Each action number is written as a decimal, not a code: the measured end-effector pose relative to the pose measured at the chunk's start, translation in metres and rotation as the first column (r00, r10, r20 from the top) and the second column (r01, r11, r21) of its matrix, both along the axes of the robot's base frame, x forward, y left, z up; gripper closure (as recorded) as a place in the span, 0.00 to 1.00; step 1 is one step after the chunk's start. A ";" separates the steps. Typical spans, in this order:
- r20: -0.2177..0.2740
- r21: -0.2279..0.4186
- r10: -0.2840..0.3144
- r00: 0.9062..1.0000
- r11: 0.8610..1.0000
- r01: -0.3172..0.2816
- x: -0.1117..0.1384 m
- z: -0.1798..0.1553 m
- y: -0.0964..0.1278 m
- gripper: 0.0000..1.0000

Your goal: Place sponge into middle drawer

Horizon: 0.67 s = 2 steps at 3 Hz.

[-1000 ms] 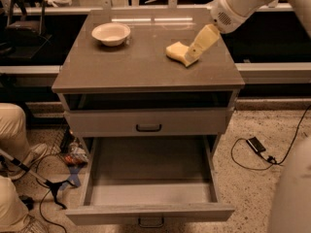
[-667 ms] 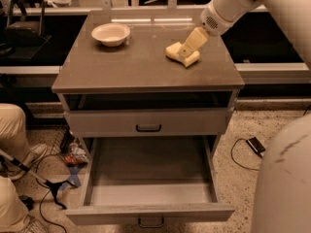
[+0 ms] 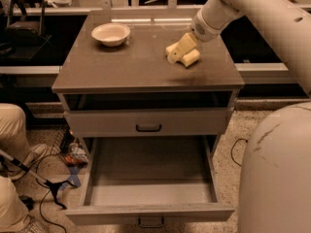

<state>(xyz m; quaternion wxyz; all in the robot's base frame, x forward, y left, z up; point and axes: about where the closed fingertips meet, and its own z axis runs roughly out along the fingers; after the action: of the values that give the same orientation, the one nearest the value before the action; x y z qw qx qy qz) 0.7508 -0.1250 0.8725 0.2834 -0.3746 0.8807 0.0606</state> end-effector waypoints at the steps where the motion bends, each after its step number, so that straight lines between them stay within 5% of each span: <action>1: -0.010 0.015 -0.008 1.000 1.000 0.009 0.008 -0.010 0.009 0.00; 2: -0.024 0.029 -0.009 1.000 1.000 0.009 0.013 -0.020 0.016 0.00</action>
Offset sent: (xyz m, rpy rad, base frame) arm 0.0195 0.0201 -0.0250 0.0490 0.0310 -0.0152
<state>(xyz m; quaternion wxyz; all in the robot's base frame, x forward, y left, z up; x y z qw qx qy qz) 0.7639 -0.1092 0.8525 0.2788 -0.3656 0.8847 0.0767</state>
